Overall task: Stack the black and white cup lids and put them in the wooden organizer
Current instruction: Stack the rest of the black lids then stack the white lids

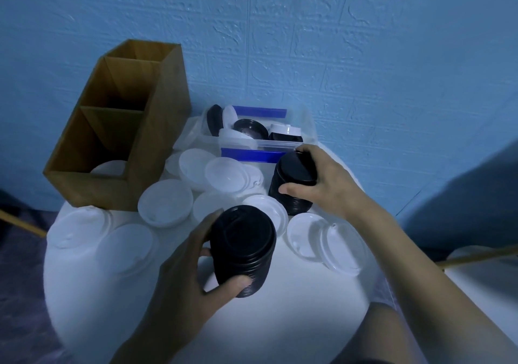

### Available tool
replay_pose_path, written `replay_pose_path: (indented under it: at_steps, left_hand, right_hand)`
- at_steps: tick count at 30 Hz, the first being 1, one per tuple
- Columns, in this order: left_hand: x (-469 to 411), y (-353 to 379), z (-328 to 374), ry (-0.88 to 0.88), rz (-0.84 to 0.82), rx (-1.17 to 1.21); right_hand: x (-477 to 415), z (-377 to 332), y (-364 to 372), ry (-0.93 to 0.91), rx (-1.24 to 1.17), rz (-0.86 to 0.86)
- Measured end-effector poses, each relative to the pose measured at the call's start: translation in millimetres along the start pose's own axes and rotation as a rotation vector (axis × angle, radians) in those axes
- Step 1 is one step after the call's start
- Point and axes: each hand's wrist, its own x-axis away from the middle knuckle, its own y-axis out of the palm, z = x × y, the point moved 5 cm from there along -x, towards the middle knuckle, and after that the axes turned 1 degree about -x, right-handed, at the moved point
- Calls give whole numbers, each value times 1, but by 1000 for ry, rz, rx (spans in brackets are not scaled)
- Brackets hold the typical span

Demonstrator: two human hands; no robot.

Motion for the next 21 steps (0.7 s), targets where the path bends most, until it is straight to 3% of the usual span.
replay_pose_path:
  at_steps: [9, 14, 21]
  left_hand:
    - [-3, 1, -6, -43, -47, 30]
    - [-7, 4, -8, -20, -88, 52]
    - [-32, -10, -22, 0, -211, 168]
  right_hand:
    - [0, 1, -12, 4, -73, -28]
    - [-2, -1, -18, -4, 1, -19]
    - [-3, 5, -13, 8, -202, -139]
